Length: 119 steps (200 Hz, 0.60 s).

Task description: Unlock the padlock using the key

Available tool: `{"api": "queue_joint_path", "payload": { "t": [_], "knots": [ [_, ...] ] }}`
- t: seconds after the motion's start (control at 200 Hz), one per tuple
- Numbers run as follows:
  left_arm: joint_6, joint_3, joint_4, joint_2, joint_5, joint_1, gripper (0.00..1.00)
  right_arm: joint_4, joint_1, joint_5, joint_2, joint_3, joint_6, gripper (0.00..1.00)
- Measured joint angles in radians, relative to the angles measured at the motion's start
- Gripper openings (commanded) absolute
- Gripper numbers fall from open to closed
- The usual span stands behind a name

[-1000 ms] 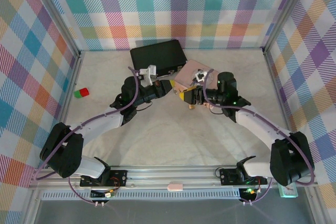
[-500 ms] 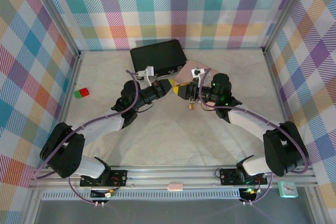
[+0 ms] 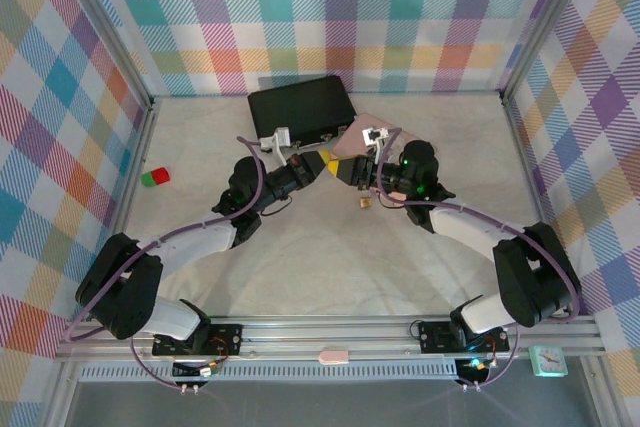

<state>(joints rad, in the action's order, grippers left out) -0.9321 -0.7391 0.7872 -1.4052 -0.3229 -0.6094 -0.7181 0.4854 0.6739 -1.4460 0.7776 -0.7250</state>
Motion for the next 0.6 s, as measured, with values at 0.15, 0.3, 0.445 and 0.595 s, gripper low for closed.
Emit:
{"api": "queue_joint_path", "payload": {
  "t": [0.15, 0.3, 0.445, 0.595],
  "knots": [
    [-0.003, 0.016, 0.007, 0.014, 0.020, 0.000, 0.00, -0.009, 0.000, 0.000, 0.000, -0.015, -0.011, 0.39],
    [-0.003, 0.017, 0.009, 0.025, 0.031, -0.002, 0.00, -0.016, 0.000, 0.004, 0.000, -0.031, -0.028, 0.33],
    [-0.008, 0.017, 0.015, 0.025, 0.035, -0.002, 0.00, -0.051, 0.000, 0.015, -0.003, -0.031, -0.049, 0.30],
    [-0.016, 0.017, 0.021, 0.025, 0.041, -0.004, 0.00, -0.082, 0.000, 0.026, -0.019, -0.031, -0.069, 0.27]
  ]
}}
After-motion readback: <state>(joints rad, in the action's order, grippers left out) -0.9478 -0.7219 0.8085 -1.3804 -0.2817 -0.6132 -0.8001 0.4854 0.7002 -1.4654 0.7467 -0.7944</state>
